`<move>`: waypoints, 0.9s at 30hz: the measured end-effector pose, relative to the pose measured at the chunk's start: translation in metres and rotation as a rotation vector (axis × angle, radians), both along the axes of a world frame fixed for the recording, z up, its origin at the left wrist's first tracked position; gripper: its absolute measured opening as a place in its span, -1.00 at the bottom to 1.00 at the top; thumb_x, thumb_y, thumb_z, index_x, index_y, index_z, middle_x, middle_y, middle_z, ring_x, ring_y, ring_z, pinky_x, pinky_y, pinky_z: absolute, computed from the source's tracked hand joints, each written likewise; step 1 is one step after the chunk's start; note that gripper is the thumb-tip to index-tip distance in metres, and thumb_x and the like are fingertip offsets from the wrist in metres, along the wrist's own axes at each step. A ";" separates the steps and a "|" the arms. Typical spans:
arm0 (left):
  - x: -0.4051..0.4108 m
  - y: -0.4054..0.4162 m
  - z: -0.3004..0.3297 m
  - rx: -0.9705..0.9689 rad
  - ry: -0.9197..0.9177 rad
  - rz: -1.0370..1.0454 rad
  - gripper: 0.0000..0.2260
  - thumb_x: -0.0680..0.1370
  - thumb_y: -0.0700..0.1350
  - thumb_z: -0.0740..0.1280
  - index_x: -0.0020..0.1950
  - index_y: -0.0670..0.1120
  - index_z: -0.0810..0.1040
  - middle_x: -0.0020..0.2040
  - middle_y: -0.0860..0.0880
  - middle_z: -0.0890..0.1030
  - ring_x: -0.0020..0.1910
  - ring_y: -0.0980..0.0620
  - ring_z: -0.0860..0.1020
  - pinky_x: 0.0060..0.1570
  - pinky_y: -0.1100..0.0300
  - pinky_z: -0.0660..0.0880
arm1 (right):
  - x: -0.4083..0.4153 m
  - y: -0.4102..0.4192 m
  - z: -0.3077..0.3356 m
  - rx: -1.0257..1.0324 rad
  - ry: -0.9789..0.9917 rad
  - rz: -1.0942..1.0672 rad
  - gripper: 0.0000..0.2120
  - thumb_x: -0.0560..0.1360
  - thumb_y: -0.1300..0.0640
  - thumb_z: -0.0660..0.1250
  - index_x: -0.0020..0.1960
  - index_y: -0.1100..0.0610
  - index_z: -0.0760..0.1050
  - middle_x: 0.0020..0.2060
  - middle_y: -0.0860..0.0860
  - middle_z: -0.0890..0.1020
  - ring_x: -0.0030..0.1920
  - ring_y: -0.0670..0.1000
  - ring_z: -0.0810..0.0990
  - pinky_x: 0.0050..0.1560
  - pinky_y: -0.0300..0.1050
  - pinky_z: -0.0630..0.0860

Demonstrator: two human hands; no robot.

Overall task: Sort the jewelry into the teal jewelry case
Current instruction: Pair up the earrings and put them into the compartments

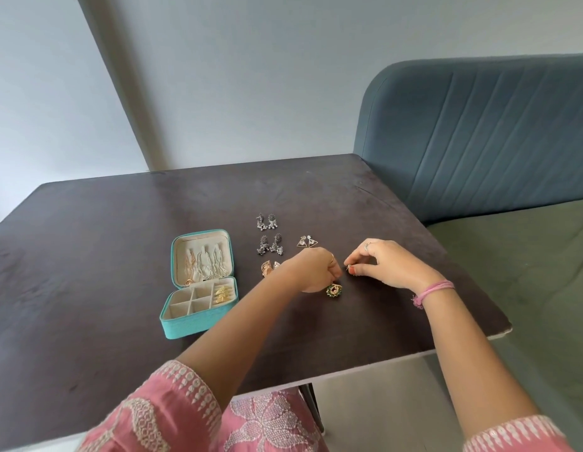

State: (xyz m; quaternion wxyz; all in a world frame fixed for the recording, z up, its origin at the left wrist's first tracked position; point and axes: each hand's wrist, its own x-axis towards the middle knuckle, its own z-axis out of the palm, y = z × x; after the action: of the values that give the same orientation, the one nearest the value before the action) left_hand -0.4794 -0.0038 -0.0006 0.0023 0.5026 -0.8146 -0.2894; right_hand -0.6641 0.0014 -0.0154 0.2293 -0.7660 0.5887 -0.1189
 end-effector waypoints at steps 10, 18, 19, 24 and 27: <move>0.000 -0.002 -0.003 -0.038 0.026 -0.012 -0.81 0.54 -0.17 0.34 0.13 -0.11 0.63 0.09 -0.07 0.65 0.11 0.00 0.56 0.10 0.21 0.46 | -0.006 0.024 -0.021 -0.021 -0.836 -0.342 -0.88 0.46 0.12 0.45 -0.02 0.09 0.62 -0.09 0.00 0.72 -0.01 -0.07 0.66 0.07 -0.15 0.53; -0.002 0.001 -0.002 -0.047 -0.060 -0.033 -0.79 0.55 -0.17 0.28 0.12 -0.20 0.60 0.10 -0.09 0.63 0.14 -0.05 0.53 0.05 0.19 0.45 | 0.001 0.032 -0.026 -0.050 -1.120 -0.429 -0.89 0.50 0.23 0.38 0.02 0.20 0.56 -0.09 0.09 0.72 -0.03 -0.06 0.67 0.06 -0.17 0.50; -0.002 0.002 -0.001 -0.045 -0.087 -0.044 -0.77 0.57 -0.17 0.24 0.13 -0.23 0.59 0.12 -0.11 0.62 0.15 -0.08 0.52 0.09 0.16 0.46 | 0.002 0.033 -0.026 -0.052 -1.124 -0.431 -0.89 0.50 0.24 0.38 0.02 0.20 0.56 -0.10 0.09 0.72 -0.03 -0.05 0.68 0.05 -0.17 0.50; 0.000 0.012 -0.003 -0.131 0.008 0.023 -0.75 0.61 -0.15 0.16 0.11 -0.24 0.58 0.10 -0.16 0.61 0.12 -0.13 0.54 0.09 0.13 0.45 | 0.006 0.039 -0.024 -0.059 -1.114 -0.448 -0.90 0.50 0.24 0.39 0.01 0.20 0.56 -0.13 0.09 0.72 -0.01 0.02 0.69 0.03 -0.14 0.53; 0.003 0.016 -0.010 -0.142 0.146 0.050 -0.78 0.60 -0.21 0.13 0.07 -0.24 0.55 0.14 -0.07 0.61 0.17 -0.05 0.51 0.11 0.27 0.35 | 0.014 0.048 -0.024 -0.034 -1.137 -0.473 -0.90 0.51 0.23 0.37 0.01 0.23 0.55 -0.17 0.10 0.72 -0.04 0.05 0.70 -0.05 -0.16 0.55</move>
State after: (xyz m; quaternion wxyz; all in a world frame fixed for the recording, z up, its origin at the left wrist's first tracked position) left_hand -0.4759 0.0117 -0.0102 0.1044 0.4989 -0.8180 -0.2666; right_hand -0.6504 0.0494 -0.0391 0.4625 -0.4350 0.5261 -0.5658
